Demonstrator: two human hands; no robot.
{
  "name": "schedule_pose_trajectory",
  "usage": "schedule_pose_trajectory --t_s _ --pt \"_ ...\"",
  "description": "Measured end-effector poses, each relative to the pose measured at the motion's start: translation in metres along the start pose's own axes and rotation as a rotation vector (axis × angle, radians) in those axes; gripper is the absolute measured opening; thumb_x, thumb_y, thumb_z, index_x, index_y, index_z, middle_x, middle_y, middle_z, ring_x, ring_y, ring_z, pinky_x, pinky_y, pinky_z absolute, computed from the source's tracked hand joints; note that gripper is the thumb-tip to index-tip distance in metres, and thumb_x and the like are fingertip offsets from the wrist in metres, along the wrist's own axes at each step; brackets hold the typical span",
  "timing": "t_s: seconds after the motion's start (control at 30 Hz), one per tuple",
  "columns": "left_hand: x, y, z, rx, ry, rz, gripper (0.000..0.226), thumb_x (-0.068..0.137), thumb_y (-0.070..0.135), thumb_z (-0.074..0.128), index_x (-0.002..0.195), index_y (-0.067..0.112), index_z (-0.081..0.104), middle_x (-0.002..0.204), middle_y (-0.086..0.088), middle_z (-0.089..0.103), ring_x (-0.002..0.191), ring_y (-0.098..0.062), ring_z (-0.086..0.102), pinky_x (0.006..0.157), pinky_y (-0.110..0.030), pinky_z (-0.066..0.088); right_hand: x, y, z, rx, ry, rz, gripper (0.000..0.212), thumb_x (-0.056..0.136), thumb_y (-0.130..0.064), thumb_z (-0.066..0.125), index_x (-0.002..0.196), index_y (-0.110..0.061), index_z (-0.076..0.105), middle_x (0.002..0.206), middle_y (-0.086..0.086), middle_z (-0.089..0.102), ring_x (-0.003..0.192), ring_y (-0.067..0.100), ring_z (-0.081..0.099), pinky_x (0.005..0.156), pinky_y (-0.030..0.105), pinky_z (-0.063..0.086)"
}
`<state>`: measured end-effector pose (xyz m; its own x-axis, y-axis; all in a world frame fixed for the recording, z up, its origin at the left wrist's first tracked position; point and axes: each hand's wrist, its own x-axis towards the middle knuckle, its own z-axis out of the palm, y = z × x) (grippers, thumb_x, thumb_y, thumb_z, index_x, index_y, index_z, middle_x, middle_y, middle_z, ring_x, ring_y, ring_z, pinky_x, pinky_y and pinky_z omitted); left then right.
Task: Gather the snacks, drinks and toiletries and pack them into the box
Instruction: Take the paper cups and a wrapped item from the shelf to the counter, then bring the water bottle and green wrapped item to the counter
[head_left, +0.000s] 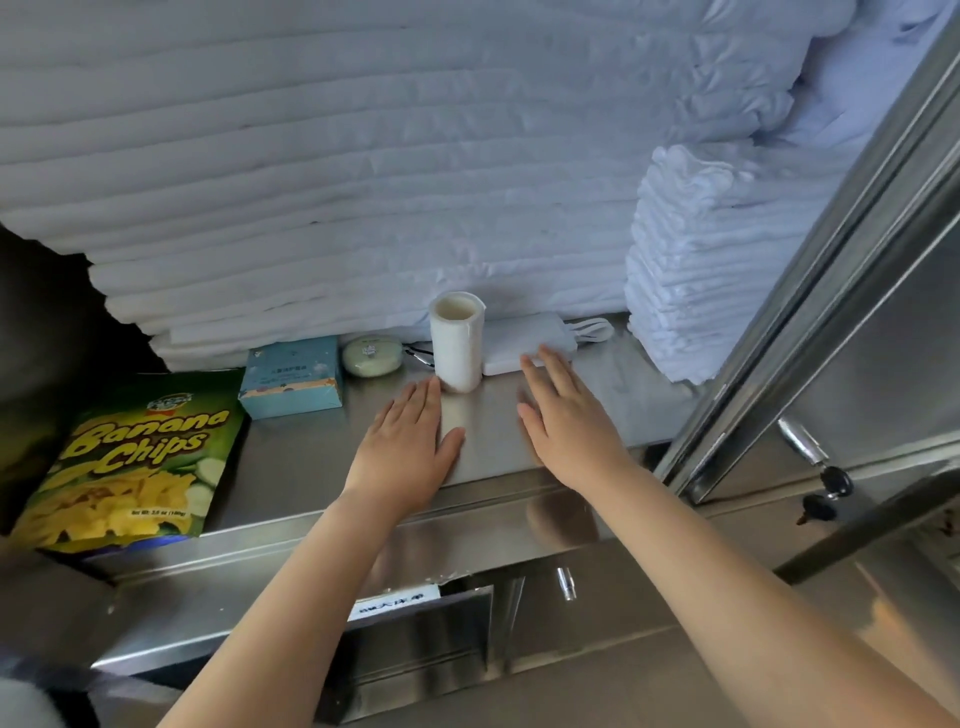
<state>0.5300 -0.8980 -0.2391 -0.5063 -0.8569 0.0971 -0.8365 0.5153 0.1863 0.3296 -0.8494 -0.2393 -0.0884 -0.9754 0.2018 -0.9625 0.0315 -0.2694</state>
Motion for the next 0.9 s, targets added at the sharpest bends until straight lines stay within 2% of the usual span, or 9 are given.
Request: schedule_pose_trajectory --t_s 0.13,0.27,0.37,0.43,0.53,0.6,0.67,0.73,0.9 --pt "-0.014 0.005 0.004 0.084 0.036 -0.061 0.059 0.098 0.045 0.024 0.148 0.012 0.022 0.155 -0.005 0.019 0.143 -0.018 0.011 0.115 -0.033 0.007 -0.025 0.005 0.006 -0.104 -0.050 0.014 0.059 0.100 -0.046 0.014 0.150 -0.016 0.018 0.158 0.006 0.014 0.146 0.020 0.008 0.117 0.033 0.004" --pt "-0.044 0.030 0.003 0.071 0.203 -0.123 0.059 0.094 0.041 0.022 0.129 0.007 0.054 0.136 -0.013 0.051 0.129 -0.029 0.043 0.106 -0.043 0.031 -0.034 0.008 -0.001 -0.089 -0.126 -0.031 0.060 0.100 -0.048 0.010 0.151 -0.016 0.010 0.159 0.006 0.006 0.146 0.020 -0.001 0.118 0.033 -0.001" --pt "-0.066 0.053 0.010 0.135 0.164 -0.221 0.056 0.096 0.045 0.030 0.138 0.011 0.043 0.146 -0.012 0.038 0.137 -0.032 0.029 0.110 -0.048 0.020 -0.061 0.010 -0.013 -0.110 -0.162 -0.122 0.062 0.100 -0.050 0.018 0.151 -0.018 0.005 0.159 0.007 0.000 0.146 0.021 -0.003 0.117 0.034 -0.003" --pt "-0.079 0.073 0.014 0.129 0.097 -0.277 0.060 0.096 0.047 0.032 0.145 0.012 0.031 0.152 -0.014 0.025 0.142 -0.033 0.014 0.113 -0.049 0.011 -0.093 0.019 -0.029 -0.059 -0.188 -0.187 0.062 0.099 -0.049 0.025 0.151 -0.020 0.010 0.160 0.002 0.004 0.146 0.018 0.000 0.115 0.032 0.001" --pt "-0.100 0.114 0.009 -0.011 0.077 -0.251 0.058 0.097 0.049 0.027 0.147 0.019 0.027 0.156 -0.008 0.016 0.144 -0.027 0.003 0.114 -0.042 0.016 -0.150 0.054 -0.068 0.026 -0.132 -0.219 0.053 0.099 -0.046 0.034 0.145 -0.020 0.033 0.153 -0.002 0.028 0.142 0.015 0.023 0.111 0.029 0.025" --pt "-0.113 0.153 0.002 -0.074 0.118 -0.132 0.053 0.096 0.048 0.031 0.142 0.022 0.037 0.154 -0.002 0.025 0.144 -0.019 0.011 0.112 -0.038 0.022 -0.190 0.084 -0.097 -0.004 -0.057 -0.241 0.048 0.097 -0.044 0.038 0.138 -0.019 0.046 0.143 -0.003 0.043 0.131 0.016 0.041 0.099 0.030 0.043" --pt "-0.122 0.204 -0.009 -0.128 0.182 0.071 0.047 0.096 0.048 0.036 0.132 0.021 0.052 0.143 -0.001 0.044 0.137 -0.020 0.031 0.106 -0.038 0.034 -0.227 0.116 -0.128 -0.018 0.011 -0.207 0.046 0.095 -0.044 0.039 0.131 -0.019 0.053 0.134 -0.005 0.051 0.121 0.015 0.050 0.089 0.029 0.049" --pt "-0.122 0.261 -0.021 -0.172 0.241 0.297 0.043 0.095 0.044 0.037 0.122 0.019 0.060 0.131 -0.001 0.055 0.127 -0.022 0.046 0.099 -0.037 0.042 -0.258 0.150 -0.159 -0.062 0.091 -0.139 0.047 0.094 -0.046 0.041 0.129 -0.019 0.055 0.131 -0.004 0.053 0.118 0.016 0.051 0.092 0.031 0.048" --pt "-0.100 0.410 -0.042 -0.162 0.233 0.685 0.048 0.093 0.046 0.037 0.125 0.017 0.057 0.131 -0.003 0.054 0.122 -0.024 0.048 0.099 -0.037 0.041 -0.339 0.236 -0.243 -0.158 0.320 0.160 0.055 0.089 -0.050 0.045 0.126 -0.011 0.057 0.129 0.006 0.055 0.118 0.022 0.050 0.098 0.036 0.042"
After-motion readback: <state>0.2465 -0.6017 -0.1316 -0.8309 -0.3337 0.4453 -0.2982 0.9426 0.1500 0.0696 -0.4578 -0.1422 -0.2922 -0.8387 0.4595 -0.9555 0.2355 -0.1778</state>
